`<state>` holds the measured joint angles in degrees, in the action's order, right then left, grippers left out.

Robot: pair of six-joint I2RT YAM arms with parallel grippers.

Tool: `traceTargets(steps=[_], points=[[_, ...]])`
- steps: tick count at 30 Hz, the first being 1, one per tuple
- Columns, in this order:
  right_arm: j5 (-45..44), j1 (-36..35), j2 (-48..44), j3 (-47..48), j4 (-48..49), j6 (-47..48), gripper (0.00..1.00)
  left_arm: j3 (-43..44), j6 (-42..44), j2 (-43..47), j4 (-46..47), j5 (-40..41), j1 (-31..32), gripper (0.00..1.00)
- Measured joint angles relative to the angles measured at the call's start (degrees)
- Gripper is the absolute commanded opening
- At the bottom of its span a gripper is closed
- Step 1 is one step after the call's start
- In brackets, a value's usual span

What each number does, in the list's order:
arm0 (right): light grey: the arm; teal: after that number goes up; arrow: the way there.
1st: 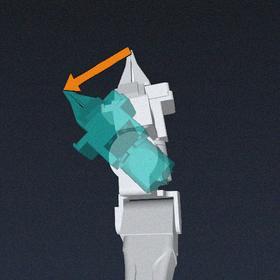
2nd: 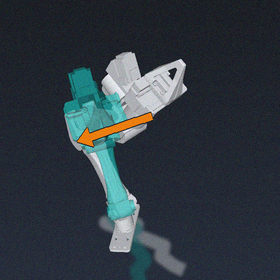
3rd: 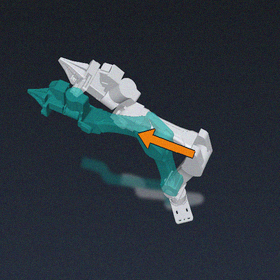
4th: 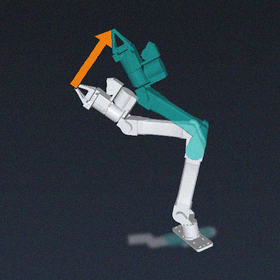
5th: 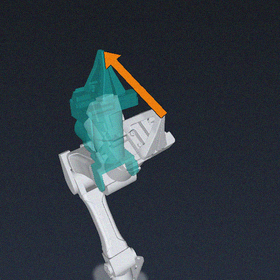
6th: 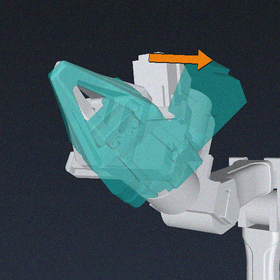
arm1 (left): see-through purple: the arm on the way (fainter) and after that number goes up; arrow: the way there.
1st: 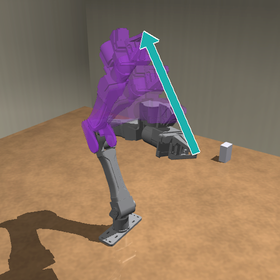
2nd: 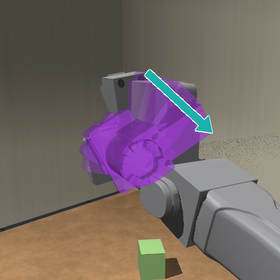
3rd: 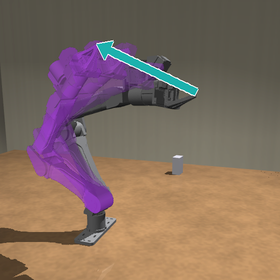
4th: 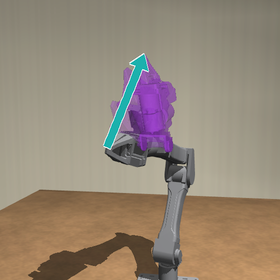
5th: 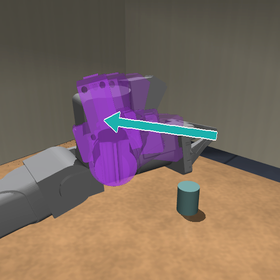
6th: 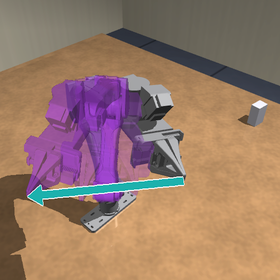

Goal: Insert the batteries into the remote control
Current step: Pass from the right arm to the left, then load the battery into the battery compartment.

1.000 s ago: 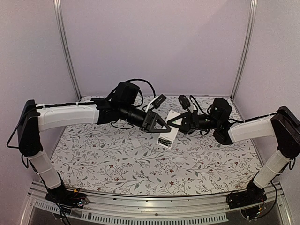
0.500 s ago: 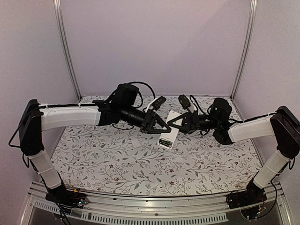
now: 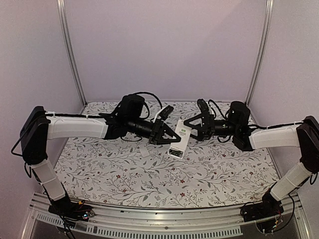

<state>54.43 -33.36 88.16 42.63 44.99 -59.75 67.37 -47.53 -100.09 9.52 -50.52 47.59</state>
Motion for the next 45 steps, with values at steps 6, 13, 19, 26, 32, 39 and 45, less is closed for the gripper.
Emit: traceTargets(steps=[6,13,19,26,32,39,45], points=[[-1.20,-0.28,-4.59,-0.98,-8.11,4.83,0.99,-2.54,-3.72,0.00,4.96,2.16,-2.19,0.00],[-4.94,-4.26,-5.73,-0.52,-21.51,12.11,0.98,-4.44,-7.19,0.00,9.14,4.92,-3.26,0.00],[-8.24,-6.69,-5.35,3.58,-30.51,17.00,0.92,-4.94,-8.85,0.00,12.04,6.40,-3.26,0.00],[-8.90,-8.31,-3.04,6.40,-32.76,18.18,0.86,-5.77,-9.64,0.00,12.61,7.72,-3.26,0.00],[-8.90,-9.40,-1.81,7.82,-33.48,18.43,0.84,-5.84,-9.73,0.00,12.94,8.02,-3.26,0.00],[-9.33,-9.55,-0.92,8.74,-33.86,18.36,0.81,-5.86,-9.73,0.00,12.94,8.61,-3.26,0.00],[-9.64,-9.68,-0.42,8.98,-33.94,18.16,0.79,-5.86,-9.70,0.00,12.92,9.01,-3.26,0.00]])
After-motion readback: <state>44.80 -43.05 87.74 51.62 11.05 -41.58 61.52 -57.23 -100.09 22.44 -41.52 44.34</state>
